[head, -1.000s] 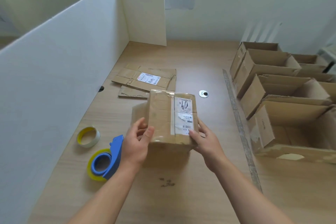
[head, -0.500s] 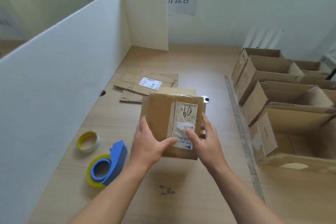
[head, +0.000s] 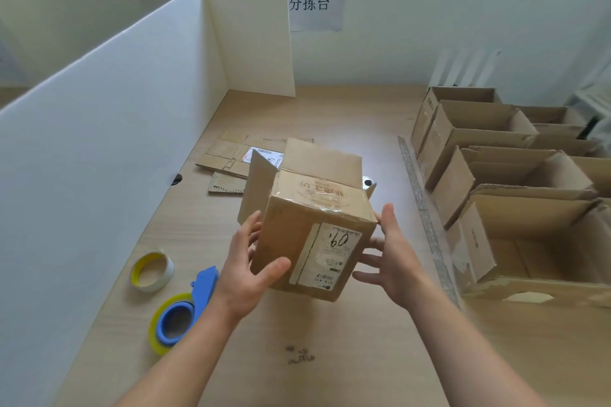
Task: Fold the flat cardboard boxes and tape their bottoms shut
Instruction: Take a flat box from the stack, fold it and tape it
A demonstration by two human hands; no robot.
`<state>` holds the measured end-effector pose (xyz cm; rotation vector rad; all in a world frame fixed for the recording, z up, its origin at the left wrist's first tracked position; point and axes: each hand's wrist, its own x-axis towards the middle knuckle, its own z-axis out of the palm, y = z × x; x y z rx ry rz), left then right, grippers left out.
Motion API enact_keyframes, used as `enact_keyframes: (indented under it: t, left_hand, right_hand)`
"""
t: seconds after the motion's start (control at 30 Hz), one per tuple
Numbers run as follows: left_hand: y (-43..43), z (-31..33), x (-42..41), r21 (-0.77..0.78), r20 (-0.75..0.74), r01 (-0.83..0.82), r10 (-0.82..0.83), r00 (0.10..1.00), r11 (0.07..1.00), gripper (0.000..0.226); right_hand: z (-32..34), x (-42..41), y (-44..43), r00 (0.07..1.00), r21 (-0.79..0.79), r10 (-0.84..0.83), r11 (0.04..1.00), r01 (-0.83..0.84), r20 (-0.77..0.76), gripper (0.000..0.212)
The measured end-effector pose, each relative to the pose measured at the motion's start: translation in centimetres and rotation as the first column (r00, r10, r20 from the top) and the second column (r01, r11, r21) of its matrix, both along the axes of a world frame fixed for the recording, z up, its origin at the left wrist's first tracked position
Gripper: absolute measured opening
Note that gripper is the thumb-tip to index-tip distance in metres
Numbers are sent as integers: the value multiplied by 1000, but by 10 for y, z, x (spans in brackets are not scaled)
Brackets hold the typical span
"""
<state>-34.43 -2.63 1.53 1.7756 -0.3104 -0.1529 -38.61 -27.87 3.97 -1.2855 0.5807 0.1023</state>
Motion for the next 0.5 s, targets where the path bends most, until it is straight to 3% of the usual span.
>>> enact_keyframes:
  t: [0.17,0.27,0.33,0.43,0.5]
  left_hand:
    - [-1,12,2,-79,-57,25,-30,998,997,70]
    - [-2,10,-1,-73,-88,16,-22,996,997,69]
    - [-2,3,-7,17,-79,9,-7,997,1000,76]
    - [4,-14,-22,178,-64,35,-24,998,983,69]
    - [12,-25,-33,196,-98,55,-37,995,979,67]
  right_hand:
    - [-10,1,-8,999,-19,38,999,-38,38,18]
    - [-21,-6,-7,992,-94,123,988,-118,39,34]
    - [-32,-11,-4,993,-169,115,980,-109,23,43]
    - [-47,-20,-1,995,-249,96,964,-94,-4,34]
    - [-56,-29,-1,993,-288,116,951,-112,-5,29]
